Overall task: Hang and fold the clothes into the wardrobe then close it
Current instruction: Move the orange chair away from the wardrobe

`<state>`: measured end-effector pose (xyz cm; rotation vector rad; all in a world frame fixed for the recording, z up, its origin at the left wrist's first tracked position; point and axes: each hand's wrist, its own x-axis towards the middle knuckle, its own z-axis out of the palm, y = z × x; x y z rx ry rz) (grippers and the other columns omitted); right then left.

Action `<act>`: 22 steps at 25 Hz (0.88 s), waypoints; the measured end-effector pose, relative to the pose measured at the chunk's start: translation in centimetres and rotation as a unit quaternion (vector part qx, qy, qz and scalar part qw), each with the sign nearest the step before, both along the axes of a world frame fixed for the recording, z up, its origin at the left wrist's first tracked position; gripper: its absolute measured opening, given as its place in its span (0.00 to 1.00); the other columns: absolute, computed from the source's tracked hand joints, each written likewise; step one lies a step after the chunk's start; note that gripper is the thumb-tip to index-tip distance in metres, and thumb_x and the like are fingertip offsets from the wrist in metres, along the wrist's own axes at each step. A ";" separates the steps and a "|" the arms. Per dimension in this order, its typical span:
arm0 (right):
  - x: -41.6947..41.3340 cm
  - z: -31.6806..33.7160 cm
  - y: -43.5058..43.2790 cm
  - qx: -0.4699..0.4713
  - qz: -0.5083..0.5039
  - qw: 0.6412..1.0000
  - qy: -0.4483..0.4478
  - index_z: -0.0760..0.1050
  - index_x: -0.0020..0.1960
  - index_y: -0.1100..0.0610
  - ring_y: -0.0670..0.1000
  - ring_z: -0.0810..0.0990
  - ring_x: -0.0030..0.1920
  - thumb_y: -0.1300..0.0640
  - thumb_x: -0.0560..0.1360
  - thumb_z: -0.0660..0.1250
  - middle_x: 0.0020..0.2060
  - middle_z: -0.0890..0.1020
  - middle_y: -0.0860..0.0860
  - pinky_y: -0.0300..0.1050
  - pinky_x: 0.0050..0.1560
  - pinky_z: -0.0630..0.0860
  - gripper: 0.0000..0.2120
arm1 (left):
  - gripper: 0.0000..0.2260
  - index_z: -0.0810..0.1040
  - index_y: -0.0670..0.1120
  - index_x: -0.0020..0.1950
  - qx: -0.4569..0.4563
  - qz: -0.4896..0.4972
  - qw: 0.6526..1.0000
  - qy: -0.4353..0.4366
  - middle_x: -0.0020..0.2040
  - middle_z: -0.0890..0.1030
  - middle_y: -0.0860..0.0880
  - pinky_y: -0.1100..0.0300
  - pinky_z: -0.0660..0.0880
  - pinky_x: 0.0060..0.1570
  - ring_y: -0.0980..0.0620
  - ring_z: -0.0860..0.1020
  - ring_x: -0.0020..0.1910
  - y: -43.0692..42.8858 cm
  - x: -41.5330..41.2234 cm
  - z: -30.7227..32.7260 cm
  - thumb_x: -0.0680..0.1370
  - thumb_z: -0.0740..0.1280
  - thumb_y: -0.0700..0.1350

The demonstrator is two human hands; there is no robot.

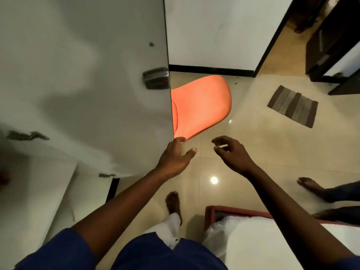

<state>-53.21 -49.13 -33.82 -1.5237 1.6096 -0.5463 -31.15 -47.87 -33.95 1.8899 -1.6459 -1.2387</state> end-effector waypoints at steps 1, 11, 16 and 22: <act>-0.7 0.0 -1.3 0.013 -0.022 1.000 0.005 0.79 0.62 0.49 0.44 0.82 0.50 0.54 0.80 0.66 0.57 0.81 0.47 0.38 0.43 0.73 0.12 | 0.29 0.64 0.51 0.78 0.019 -0.006 1.000 0.009 0.78 0.68 0.47 0.56 0.69 0.65 0.46 0.70 0.73 -1.8 -0.5 -0.4 0.81 0.65 0.61; -4.3 0.6 -11.4 0.070 -0.099 0.992 0.022 0.78 0.61 0.52 0.51 0.81 0.56 0.52 0.78 0.67 0.54 0.81 0.50 0.50 0.59 0.77 0.13 | 0.25 0.70 0.49 0.74 0.130 0.062 0.983 0.114 0.68 0.76 0.47 0.47 0.74 0.66 0.44 0.75 0.64 -12.3 -6.0 -1.2 0.83 0.58 0.63; -5.6 -0.4 -18.2 0.070 -0.060 0.995 0.040 0.77 0.64 0.54 0.51 0.80 0.57 0.53 0.80 0.67 0.56 0.80 0.51 0.46 0.56 0.75 0.14 | 0.23 0.72 0.50 0.71 0.179 0.112 0.968 0.136 0.59 0.76 0.49 0.51 0.78 0.56 0.44 0.77 0.60 -14.6 -8.0 -2.1 0.83 0.59 0.63; -8.0 -4.4 -29.5 0.082 0.023 0.994 0.074 0.72 0.71 0.54 0.55 0.78 0.61 0.54 0.78 0.68 0.65 0.77 0.57 0.46 0.57 0.75 0.22 | 0.22 0.74 0.49 0.70 0.245 0.208 0.937 0.137 0.56 0.78 0.49 0.56 0.76 0.45 0.48 0.78 0.52 -18.8 -10.9 -4.7 0.82 0.62 0.62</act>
